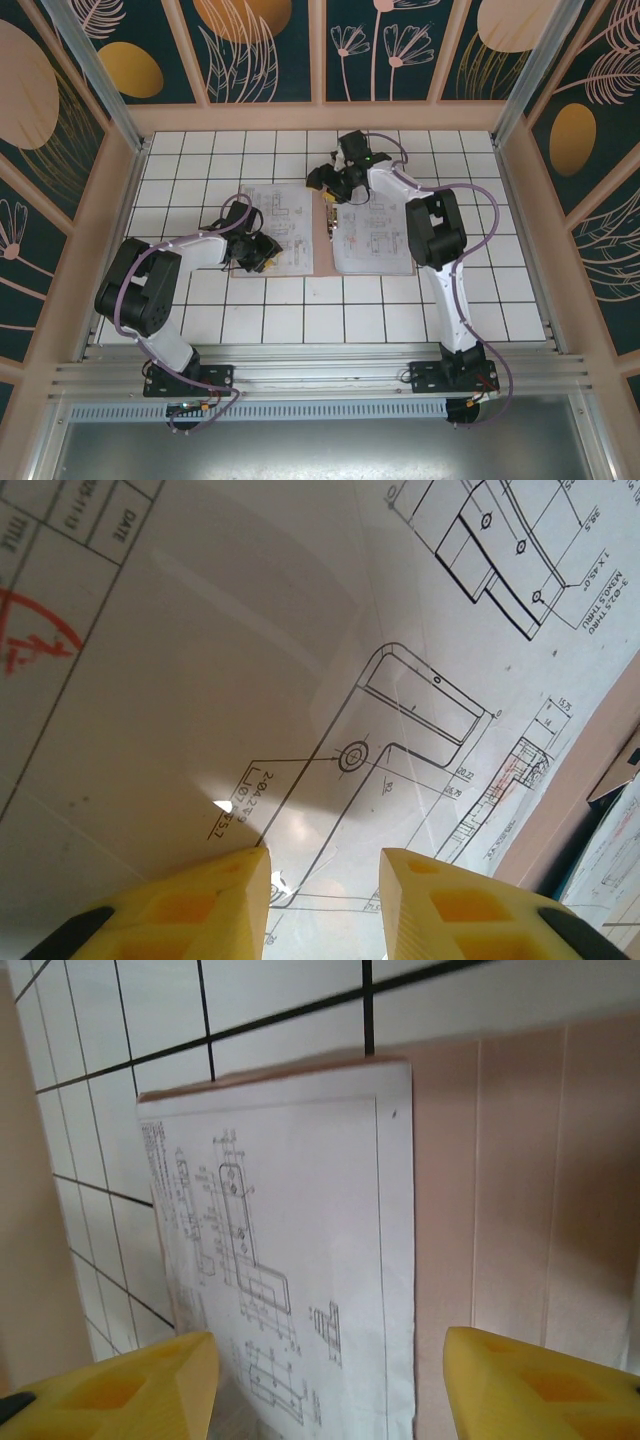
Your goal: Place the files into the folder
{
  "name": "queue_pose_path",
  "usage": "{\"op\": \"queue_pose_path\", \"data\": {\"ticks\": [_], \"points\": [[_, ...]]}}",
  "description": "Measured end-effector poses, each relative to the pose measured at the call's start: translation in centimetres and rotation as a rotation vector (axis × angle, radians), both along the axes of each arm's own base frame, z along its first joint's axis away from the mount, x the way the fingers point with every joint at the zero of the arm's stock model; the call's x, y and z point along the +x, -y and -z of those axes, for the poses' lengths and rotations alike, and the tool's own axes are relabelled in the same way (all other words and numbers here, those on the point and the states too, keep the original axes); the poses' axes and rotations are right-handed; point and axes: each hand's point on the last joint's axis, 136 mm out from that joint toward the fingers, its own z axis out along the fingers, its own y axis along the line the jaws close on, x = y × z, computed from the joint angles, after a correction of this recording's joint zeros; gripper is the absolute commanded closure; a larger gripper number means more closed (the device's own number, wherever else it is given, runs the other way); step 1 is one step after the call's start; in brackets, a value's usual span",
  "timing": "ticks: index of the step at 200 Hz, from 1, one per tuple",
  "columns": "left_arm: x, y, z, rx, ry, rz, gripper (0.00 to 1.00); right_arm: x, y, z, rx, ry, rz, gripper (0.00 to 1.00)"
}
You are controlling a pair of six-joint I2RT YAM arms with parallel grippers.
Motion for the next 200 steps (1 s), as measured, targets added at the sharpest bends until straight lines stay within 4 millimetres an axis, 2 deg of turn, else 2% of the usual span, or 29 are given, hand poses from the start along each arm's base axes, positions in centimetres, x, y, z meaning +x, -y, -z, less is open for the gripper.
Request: {"op": "queue_pose_path", "data": {"ticks": [30,77,97,118,140,160,200], "points": [[0.1,0.0,0.0,-0.006,0.001,-0.008,0.65,-2.6,0.5,-1.1,0.021,-0.025,-0.008,0.39],[0.3,0.4,0.0,-0.025,0.01,-0.014,0.65,-6.3,2.2,-5.1,0.047,0.019,0.011,0.39],[0.5,1.2,0.1,-0.039,0.01,0.004,0.65,-7.3,4.0,-6.8,0.046,0.053,0.064,0.39],[0.7,2.9,0.1,-0.053,0.019,0.044,0.65,-7.8,7.2,-7.7,0.048,0.069,0.169,0.4],[0.7,5.7,0.1,-0.078,0.027,0.099,0.66,-7.9,11.0,-7.4,0.053,0.05,0.297,0.41],[0.6,8.0,0.1,-0.1,0.025,0.146,0.67,-8.2,13.5,-6.2,0.068,0.007,0.394,0.42],[1.0,11.4,-0.1,-0.136,0.023,0.211,0.68,-8.9,15.5,-3.4,0.112,-0.105,0.516,0.47]]}}
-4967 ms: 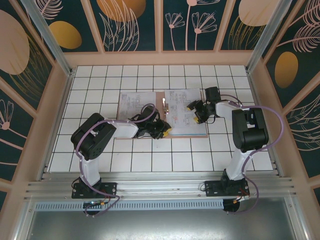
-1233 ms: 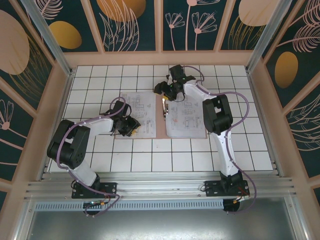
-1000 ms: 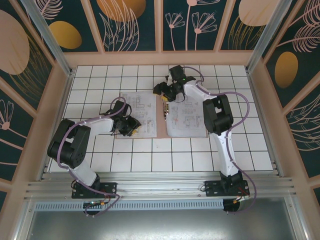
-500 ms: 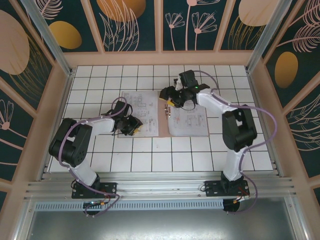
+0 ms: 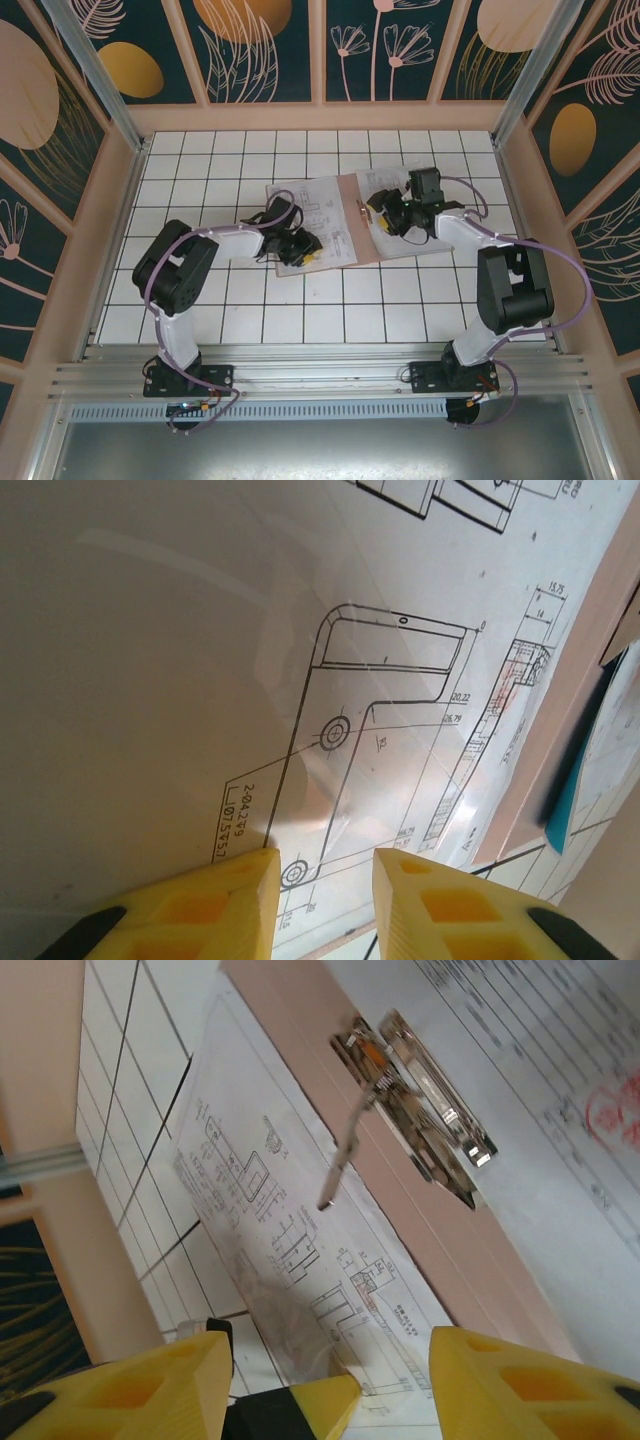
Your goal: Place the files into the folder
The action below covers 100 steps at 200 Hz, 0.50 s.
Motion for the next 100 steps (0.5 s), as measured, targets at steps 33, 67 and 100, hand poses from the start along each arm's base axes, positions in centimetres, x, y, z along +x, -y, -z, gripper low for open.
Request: {"op": "queue_pose_path", "data": {"ticks": [33,67,100], "points": [[0.3,2.0,-0.1,-0.018,-0.008,0.037,0.68,0.9,0.2,0.0,0.05,-0.014,0.053,0.5],[0.3,3.1,-0.1,-0.033,-0.01,0.062,0.69,1.9,0.4,1.4,0.065,-0.06,0.086,0.53],[0.2,3.2,-0.1,-0.034,-0.015,0.066,0.69,3.4,0.7,2.1,0.069,-0.077,0.109,0.57]]}}
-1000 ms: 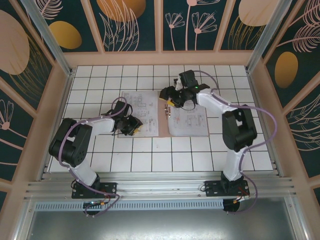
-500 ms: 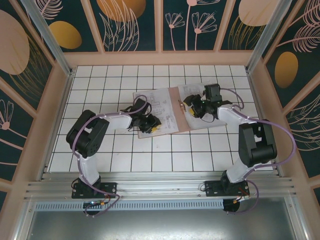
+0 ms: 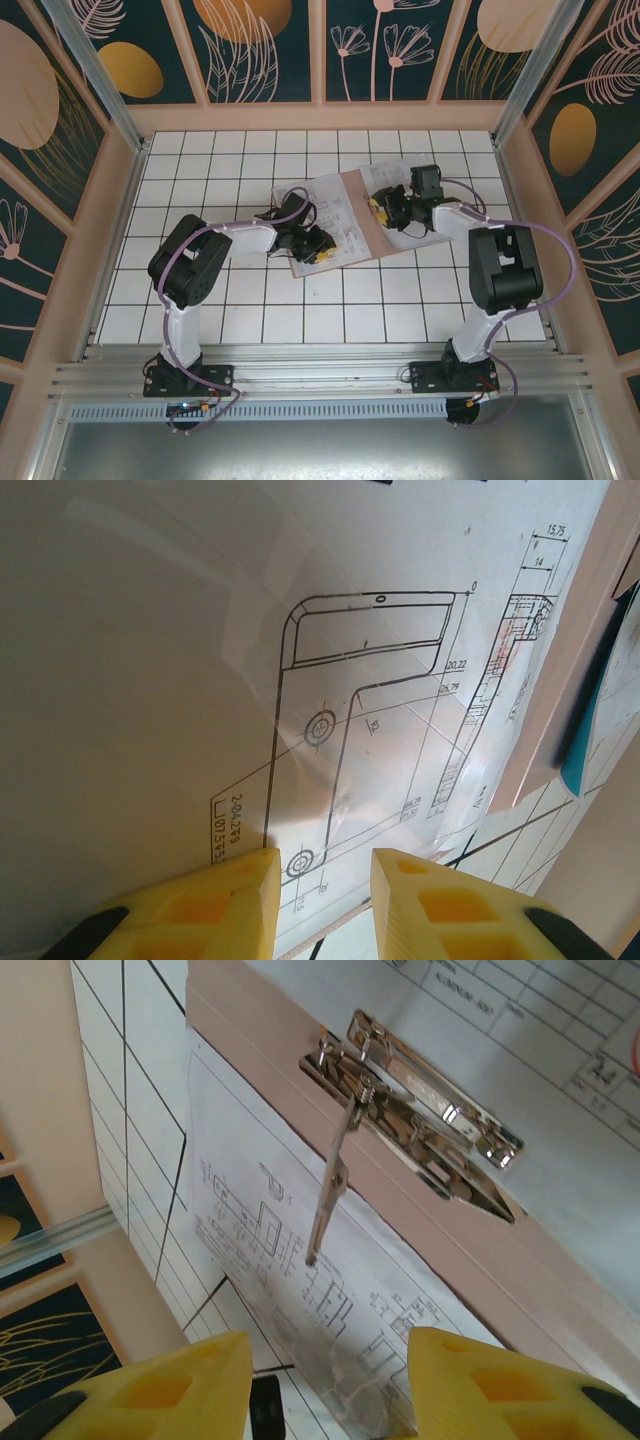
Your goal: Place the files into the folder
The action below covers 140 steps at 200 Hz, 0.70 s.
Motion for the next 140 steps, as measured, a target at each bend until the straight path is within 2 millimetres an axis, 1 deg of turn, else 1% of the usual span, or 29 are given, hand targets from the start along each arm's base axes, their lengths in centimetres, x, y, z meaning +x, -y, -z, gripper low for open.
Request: {"op": "queue_pose_path", "data": {"ticks": [34,90,140], "points": [[0.0,0.0,0.0,-0.001,-0.004,0.002,0.69,0.7,-0.1,0.6,0.003,-0.014,0.007,0.61],[0.0,0.3,0.0,-0.004,-0.016,0.008,0.69,0.7,-0.1,1.9,0.002,-0.05,0.013,0.68],[0.0,0.3,0.0,-0.003,-0.017,0.008,0.7,0.7,0.0,2.0,0.003,-0.052,0.013,0.76]]}}
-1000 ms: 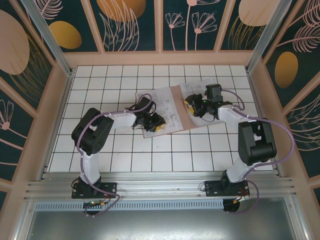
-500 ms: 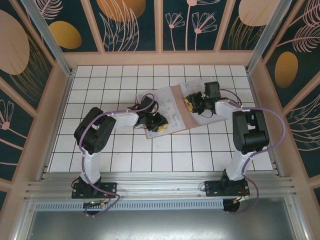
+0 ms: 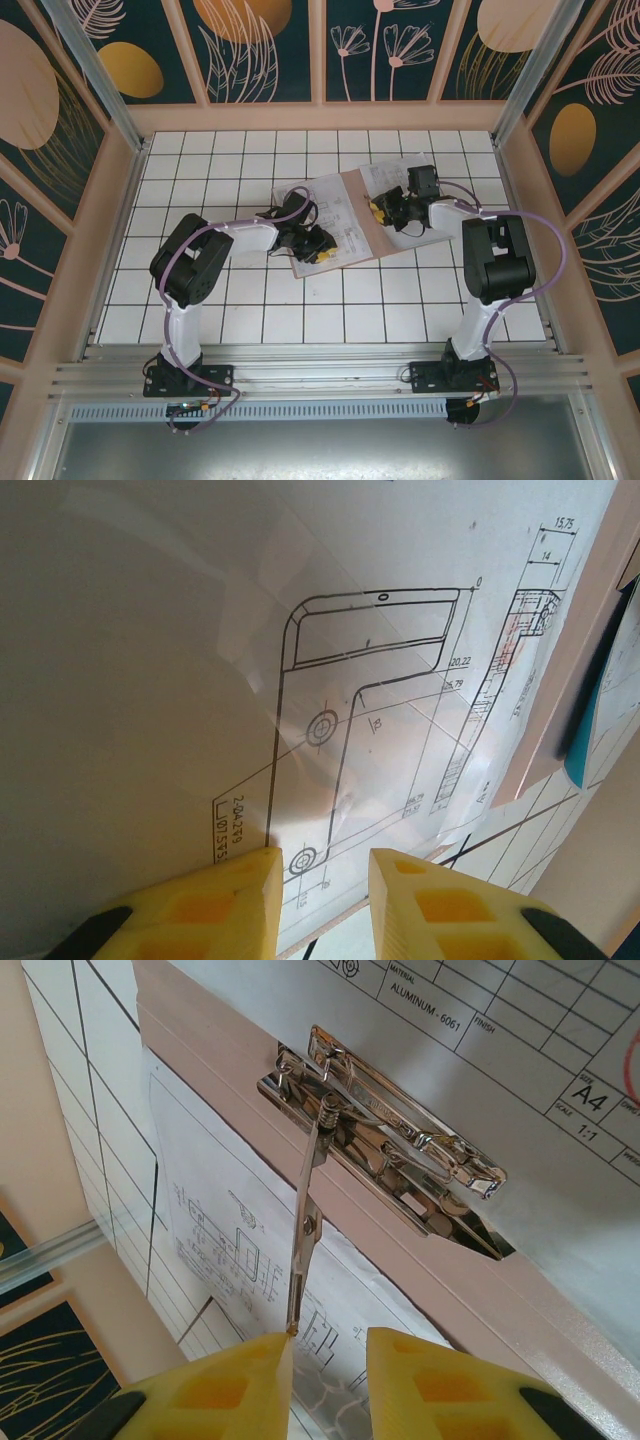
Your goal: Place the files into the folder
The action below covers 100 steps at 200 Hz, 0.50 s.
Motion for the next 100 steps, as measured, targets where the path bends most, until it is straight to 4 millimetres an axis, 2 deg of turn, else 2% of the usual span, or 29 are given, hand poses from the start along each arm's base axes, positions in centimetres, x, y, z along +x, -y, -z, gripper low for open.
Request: {"op": "queue_pose_path", "data": {"ticks": [47,100], "points": [[0.13,0.1,0.01,0.001,-0.001,0.0,0.7,0.08,0.25,0.29,-0.002,-0.005,0.005,0.84],[0.18,0.12,0.01,0.001,0.0,0.0,0.7,-0.08,0.18,0.89,0.003,-0.017,-0.012,0.85]]}}
